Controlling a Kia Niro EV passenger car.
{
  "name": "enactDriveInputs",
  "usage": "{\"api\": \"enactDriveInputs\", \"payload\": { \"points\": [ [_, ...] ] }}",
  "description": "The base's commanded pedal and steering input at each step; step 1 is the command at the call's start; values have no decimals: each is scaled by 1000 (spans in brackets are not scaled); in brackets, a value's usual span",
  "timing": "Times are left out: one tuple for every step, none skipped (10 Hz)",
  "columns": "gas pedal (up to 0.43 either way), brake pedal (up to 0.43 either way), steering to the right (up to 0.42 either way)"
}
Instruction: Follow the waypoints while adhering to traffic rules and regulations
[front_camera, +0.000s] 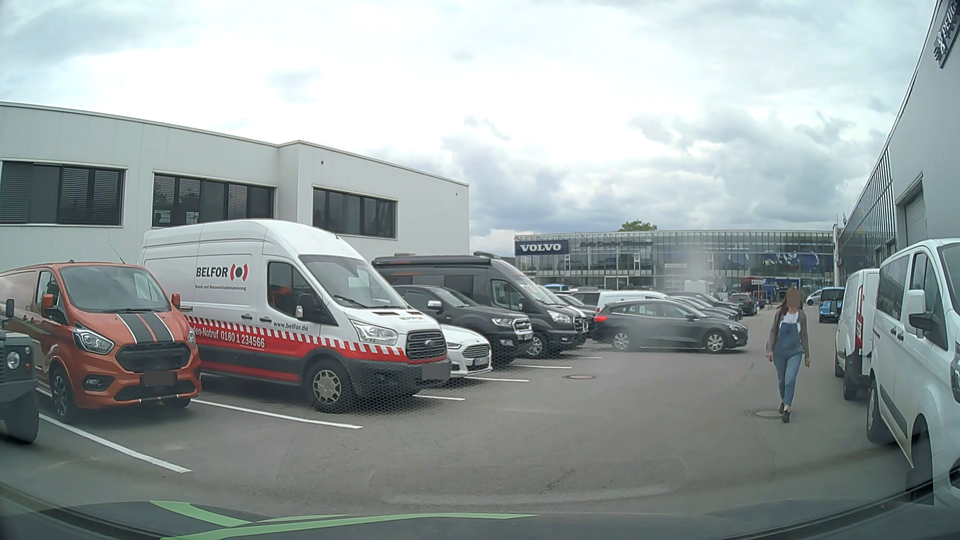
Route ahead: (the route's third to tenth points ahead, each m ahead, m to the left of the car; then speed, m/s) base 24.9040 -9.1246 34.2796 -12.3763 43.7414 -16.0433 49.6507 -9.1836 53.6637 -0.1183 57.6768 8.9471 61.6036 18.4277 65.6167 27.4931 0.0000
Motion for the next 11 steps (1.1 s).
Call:
{"api": "enactDriveInputs", "payload": {
  "points": [
    [0, 512, -610],
    [0, 512, -610],
    [0, 512, -610],
    [0, 512, -610],
    [0, 512, -610],
    [0, 512, -610],
    [0, 518, -610],
    [0, 518, -610],
    [0, 512, -610],
    [0, 512, -610],
    [0, 518, -610]
  ]
}}
